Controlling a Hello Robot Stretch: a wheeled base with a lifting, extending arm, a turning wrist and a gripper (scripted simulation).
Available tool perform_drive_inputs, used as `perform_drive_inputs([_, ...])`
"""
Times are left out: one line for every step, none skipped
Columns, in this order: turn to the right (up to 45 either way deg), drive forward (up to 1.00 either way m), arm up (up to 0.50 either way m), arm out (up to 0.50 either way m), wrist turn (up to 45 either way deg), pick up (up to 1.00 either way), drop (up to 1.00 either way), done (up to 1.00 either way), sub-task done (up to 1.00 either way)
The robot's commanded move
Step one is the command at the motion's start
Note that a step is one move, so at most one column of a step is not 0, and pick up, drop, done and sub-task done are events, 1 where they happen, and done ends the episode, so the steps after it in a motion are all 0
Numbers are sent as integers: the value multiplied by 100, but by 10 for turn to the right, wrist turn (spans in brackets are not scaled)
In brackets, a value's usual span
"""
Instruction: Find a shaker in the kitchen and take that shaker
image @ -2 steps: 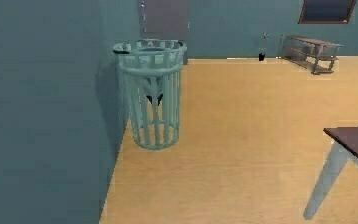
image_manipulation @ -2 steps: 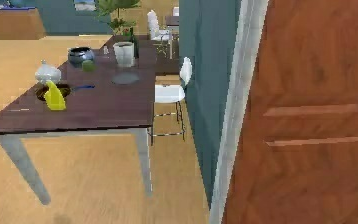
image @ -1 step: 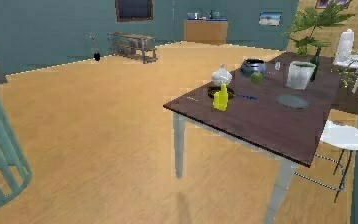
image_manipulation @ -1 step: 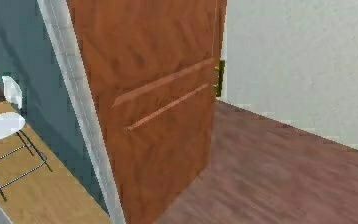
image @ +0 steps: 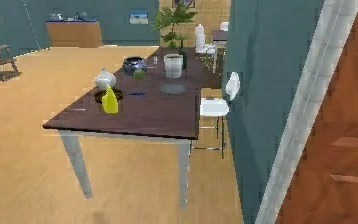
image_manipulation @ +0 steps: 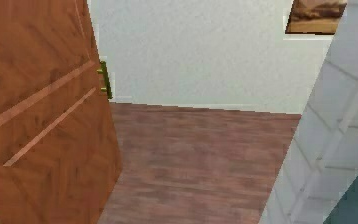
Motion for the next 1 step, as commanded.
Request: perform_drive_inputs([0,5,0,0,0,0,0,0,0])
